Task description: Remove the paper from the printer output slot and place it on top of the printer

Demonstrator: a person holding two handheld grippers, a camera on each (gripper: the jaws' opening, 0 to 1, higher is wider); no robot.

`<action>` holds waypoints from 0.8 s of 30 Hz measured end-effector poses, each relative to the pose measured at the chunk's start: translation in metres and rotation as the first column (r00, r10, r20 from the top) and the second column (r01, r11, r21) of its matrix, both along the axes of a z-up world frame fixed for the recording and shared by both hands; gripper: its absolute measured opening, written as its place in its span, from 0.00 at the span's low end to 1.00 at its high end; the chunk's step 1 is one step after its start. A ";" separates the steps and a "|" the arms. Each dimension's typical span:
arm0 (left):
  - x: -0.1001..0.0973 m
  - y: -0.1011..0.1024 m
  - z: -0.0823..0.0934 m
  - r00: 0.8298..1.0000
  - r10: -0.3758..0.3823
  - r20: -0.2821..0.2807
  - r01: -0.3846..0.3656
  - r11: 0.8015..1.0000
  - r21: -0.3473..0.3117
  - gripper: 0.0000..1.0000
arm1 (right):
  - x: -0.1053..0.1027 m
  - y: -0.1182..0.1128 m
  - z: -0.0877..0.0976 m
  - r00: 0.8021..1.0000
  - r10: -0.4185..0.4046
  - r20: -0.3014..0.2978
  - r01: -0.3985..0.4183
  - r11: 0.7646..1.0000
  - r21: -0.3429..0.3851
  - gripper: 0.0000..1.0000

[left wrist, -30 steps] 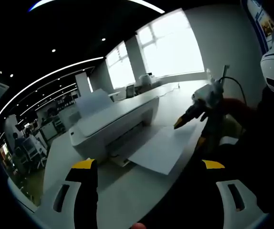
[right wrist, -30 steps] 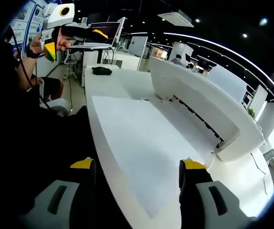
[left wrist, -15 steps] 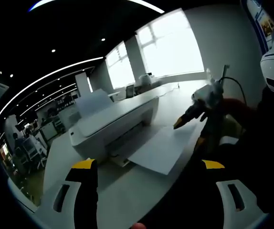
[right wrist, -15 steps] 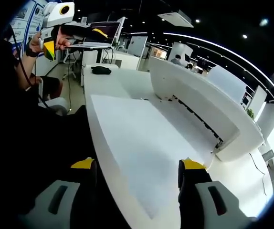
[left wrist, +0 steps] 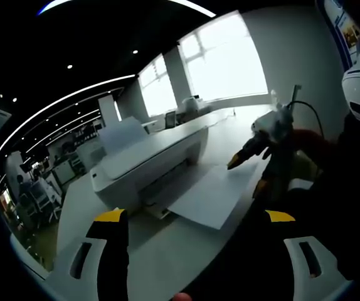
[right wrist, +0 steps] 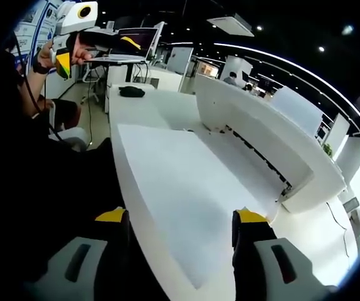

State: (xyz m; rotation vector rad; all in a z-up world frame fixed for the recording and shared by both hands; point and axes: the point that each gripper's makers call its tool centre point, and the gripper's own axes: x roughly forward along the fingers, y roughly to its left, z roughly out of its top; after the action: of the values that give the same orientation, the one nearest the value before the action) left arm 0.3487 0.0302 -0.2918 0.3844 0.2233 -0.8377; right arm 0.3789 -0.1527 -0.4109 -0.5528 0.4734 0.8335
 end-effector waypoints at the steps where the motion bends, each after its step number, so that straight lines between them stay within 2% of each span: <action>1: 0.000 0.000 0.000 1.000 -0.001 0.001 0.001 1.000 0.000 0.90 | 0.000 0.000 0.000 1.000 0.001 0.001 -0.001 1.000 0.001 0.61; 24: 0.000 -0.001 -0.001 1.000 -0.002 -0.003 0.002 1.000 0.004 0.90 | 0.002 -0.001 0.002 1.000 -0.004 0.020 0.004 1.000 -0.011 0.53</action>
State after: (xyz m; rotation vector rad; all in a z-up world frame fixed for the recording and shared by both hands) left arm 0.3488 0.0293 -0.2929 0.3874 0.2274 -0.8403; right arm 0.3814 -0.1535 -0.4092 -0.5695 0.4603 0.8216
